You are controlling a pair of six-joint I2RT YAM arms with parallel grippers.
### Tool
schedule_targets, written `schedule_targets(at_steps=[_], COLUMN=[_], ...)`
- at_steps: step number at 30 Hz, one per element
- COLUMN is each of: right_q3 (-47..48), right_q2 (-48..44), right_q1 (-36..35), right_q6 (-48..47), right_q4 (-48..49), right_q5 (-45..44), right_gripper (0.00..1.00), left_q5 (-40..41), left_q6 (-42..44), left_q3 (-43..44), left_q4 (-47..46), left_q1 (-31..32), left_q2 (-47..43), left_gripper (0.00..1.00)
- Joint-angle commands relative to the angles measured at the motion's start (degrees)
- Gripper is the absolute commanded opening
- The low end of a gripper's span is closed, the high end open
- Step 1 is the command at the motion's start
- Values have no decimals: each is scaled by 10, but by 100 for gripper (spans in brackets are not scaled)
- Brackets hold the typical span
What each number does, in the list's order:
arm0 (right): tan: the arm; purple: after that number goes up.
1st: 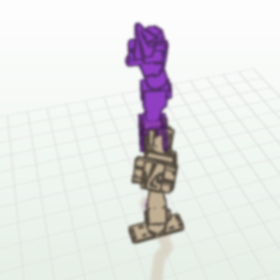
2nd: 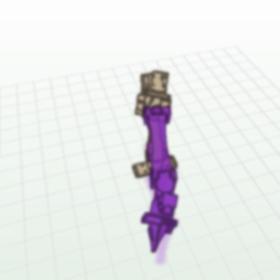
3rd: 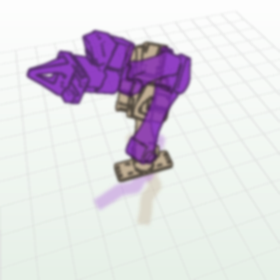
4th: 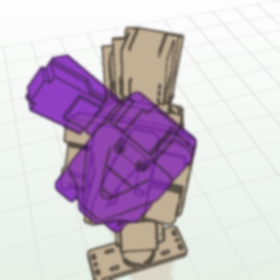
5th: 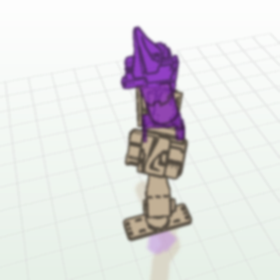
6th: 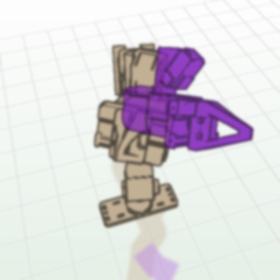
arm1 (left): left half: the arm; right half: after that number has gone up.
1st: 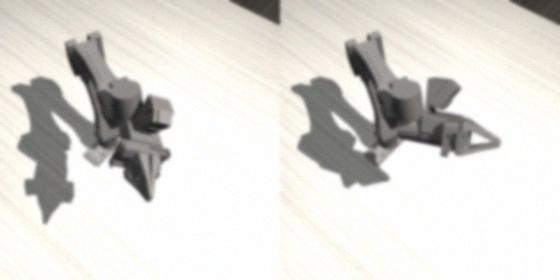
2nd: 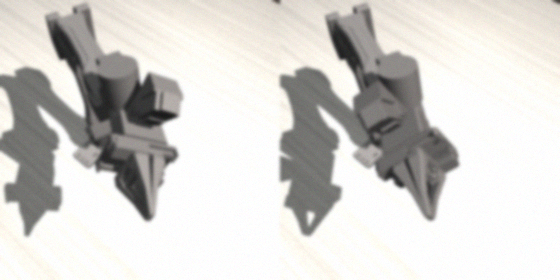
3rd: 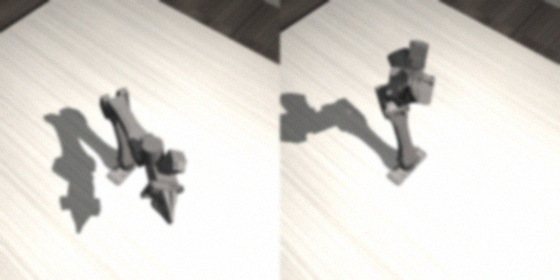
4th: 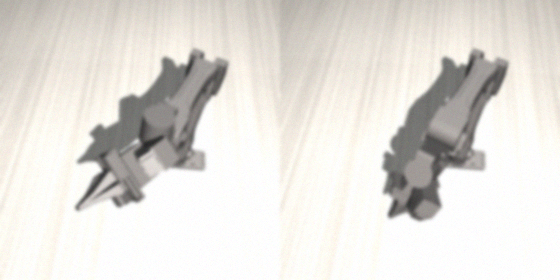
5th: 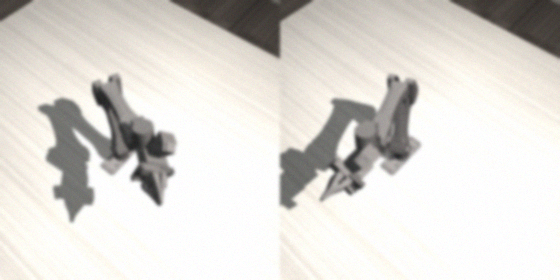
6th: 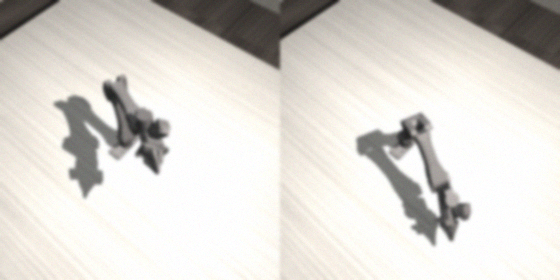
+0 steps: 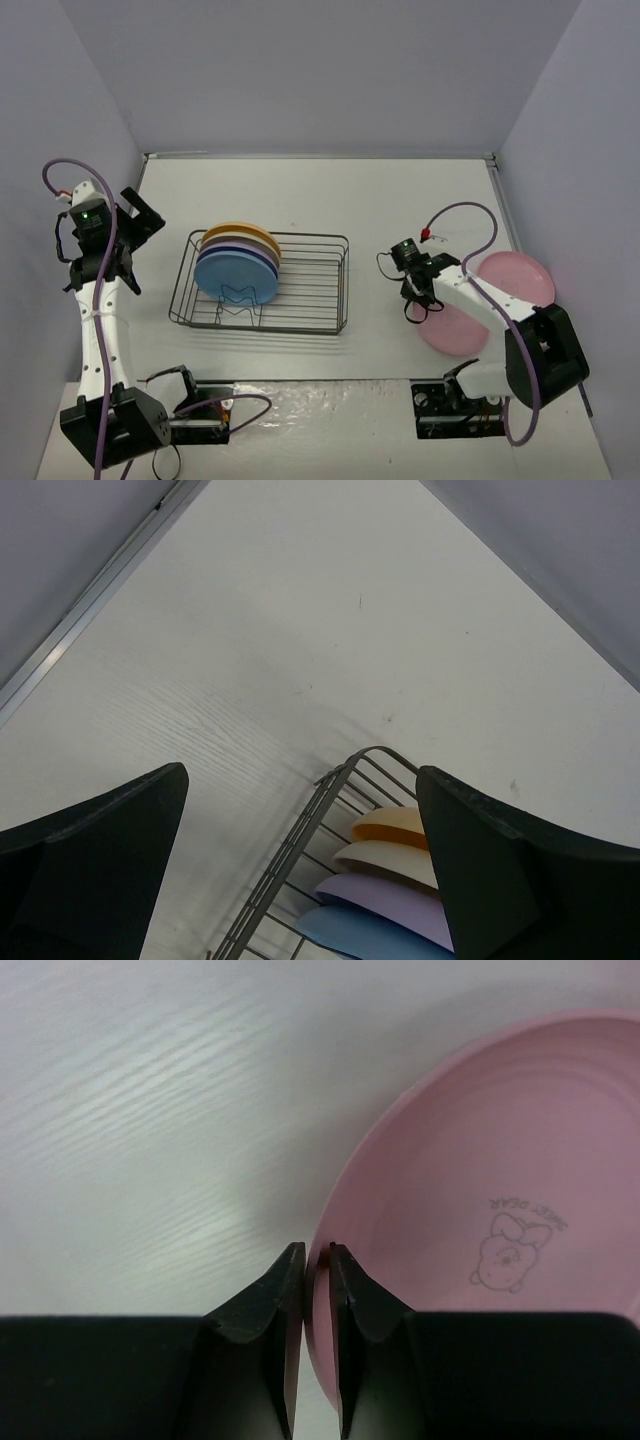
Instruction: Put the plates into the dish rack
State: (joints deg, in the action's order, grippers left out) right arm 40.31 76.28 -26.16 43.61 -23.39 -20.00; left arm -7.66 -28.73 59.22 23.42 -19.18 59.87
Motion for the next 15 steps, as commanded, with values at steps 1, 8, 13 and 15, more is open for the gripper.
schedule_targets(at_steps=[1, 8, 13, 15], right_q3=[124, 316, 370, 357], right_q2=[-42, 48, 106, 94], right_q1=[-79, -229, -270, -276], right_q6=[-26, -180, -366, -551], right_q4=[-44, -86, -3, 127], right_q5=[-91, -291, -386, -339], right_gripper=[0, 0, 0, 0], left_q5=[-14, -109, -163, -184], left_q6=[-2, -22, -40, -46], left_q3=[18, 8, 5, 2], left_q4=[-25, -75, -109, -117], left_q1=[3, 5, 9, 12], left_q2=[-22, -41, -51, -53], left_gripper=[97, 97, 97, 97])
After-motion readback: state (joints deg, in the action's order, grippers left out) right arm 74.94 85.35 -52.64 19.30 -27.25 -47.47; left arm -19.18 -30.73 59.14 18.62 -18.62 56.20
